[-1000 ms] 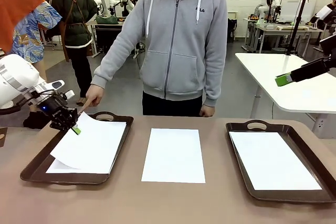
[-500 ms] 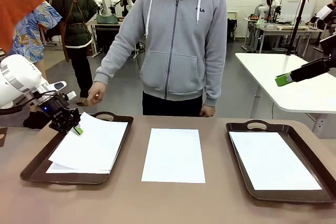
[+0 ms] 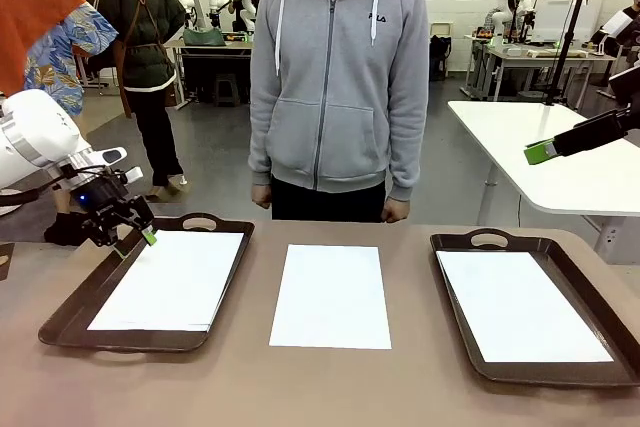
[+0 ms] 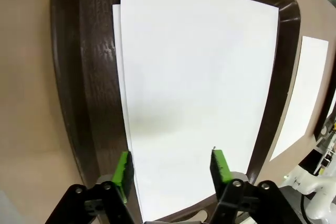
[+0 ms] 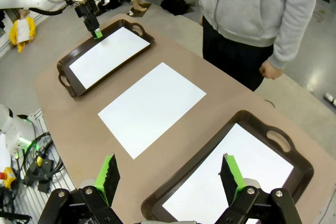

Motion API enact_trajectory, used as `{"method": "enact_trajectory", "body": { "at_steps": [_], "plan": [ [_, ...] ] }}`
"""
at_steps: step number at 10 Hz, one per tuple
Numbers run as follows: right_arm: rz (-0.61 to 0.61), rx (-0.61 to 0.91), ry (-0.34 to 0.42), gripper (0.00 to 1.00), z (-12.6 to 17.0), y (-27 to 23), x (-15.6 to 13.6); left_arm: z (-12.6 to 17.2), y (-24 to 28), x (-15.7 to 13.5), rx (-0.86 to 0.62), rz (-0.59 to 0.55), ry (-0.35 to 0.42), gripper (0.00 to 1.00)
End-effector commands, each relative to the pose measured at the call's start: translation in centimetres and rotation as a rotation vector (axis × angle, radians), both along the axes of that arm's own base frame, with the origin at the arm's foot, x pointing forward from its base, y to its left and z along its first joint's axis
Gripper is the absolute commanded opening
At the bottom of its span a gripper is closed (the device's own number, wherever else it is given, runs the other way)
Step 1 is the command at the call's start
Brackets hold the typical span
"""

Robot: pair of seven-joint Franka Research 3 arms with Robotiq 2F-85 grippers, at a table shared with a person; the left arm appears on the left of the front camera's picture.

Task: Sort the A4 documents.
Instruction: Place the A4 Paper in the designated Handle tray.

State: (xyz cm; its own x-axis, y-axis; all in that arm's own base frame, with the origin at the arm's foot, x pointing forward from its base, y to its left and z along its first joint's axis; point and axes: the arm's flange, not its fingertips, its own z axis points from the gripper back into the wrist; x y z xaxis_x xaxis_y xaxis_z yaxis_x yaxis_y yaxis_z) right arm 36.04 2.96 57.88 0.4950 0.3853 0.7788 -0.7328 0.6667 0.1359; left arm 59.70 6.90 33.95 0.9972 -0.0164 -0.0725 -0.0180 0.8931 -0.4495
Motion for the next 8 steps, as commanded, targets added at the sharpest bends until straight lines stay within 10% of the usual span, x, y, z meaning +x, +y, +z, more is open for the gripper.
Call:
{"method": "enact_trajectory", "body": {
  "at_steps": [1, 4, 8],
  "plan": [
    [0.008, 0.006, 0.002, 1.0, -0.21, 0.06, 0.1, 0.92, -0.7, -0.53, 0.054, 0.022, -0.009, 1.0],
    [0.008, 0.006, 0.002, 1.0, -0.21, 0.06, 0.1, 1.07, -1.02, -0.86, -0.139, 0.033, -0.066, 1.0],
    [0.008, 0.006, 0.002, 1.0, -0.21, 0.06, 0.1, 1.4, -0.55, 0.03, -0.005, 0.017, -0.022, 1.0]
  ]
}}
